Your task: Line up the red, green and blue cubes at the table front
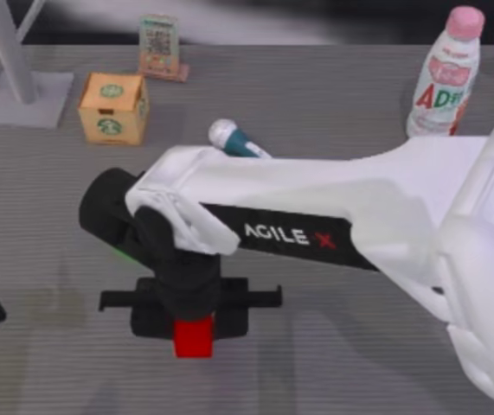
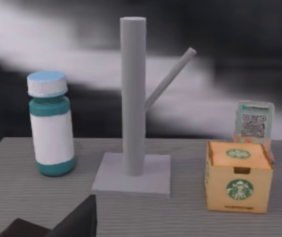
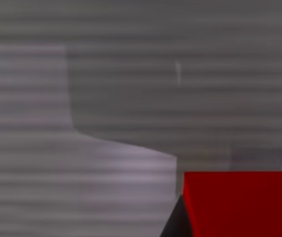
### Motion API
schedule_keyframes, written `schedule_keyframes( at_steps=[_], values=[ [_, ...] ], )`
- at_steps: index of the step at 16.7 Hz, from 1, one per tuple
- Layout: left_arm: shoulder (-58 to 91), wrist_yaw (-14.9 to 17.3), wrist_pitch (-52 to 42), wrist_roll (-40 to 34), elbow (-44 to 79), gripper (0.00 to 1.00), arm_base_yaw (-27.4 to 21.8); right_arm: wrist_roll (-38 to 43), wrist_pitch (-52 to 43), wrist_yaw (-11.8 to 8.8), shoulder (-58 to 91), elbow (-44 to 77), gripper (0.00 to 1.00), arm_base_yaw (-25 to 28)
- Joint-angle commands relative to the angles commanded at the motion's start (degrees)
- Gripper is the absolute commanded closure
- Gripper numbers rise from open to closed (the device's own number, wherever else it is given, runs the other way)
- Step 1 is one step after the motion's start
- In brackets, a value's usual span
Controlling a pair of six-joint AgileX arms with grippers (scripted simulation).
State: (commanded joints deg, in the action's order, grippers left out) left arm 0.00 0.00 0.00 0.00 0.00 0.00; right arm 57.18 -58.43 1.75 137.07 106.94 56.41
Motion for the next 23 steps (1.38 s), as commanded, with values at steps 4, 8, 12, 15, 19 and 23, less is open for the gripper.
schedule_keyframes(
  at_steps=[4, 8, 12, 15, 19, 23],
  values=[
    [0.00, 0.00, 0.00, 0.00, 0.00, 0.00, 0.00, 0.00, 0.00, 0.00, 0.00, 0.00, 0.92, 0.00],
    [0.00, 0.00, 0.00, 0.00, 0.00, 0.00, 0.00, 0.00, 0.00, 0.00, 0.00, 0.00, 0.62, 0.00],
    [0.00, 0.00, 0.00, 0.00, 0.00, 0.00, 0.00, 0.00, 0.00, 0.00, 0.00, 0.00, 0.32, 0.00],
    [0.00, 0.00, 0.00, 0.00, 0.00, 0.00, 0.00, 0.00, 0.00, 0.00, 0.00, 0.00, 0.10, 0.00],
    [0.00, 0.00, 0.00, 0.00, 0.00, 0.00, 0.00, 0.00, 0.00, 0.00, 0.00, 0.00, 0.00, 0.00],
    [0.00, 0.00, 0.00, 0.00, 0.00, 0.00, 0.00, 0.00, 0.00, 0.00, 0.00, 0.00, 0.00, 0.00]
  ],
)
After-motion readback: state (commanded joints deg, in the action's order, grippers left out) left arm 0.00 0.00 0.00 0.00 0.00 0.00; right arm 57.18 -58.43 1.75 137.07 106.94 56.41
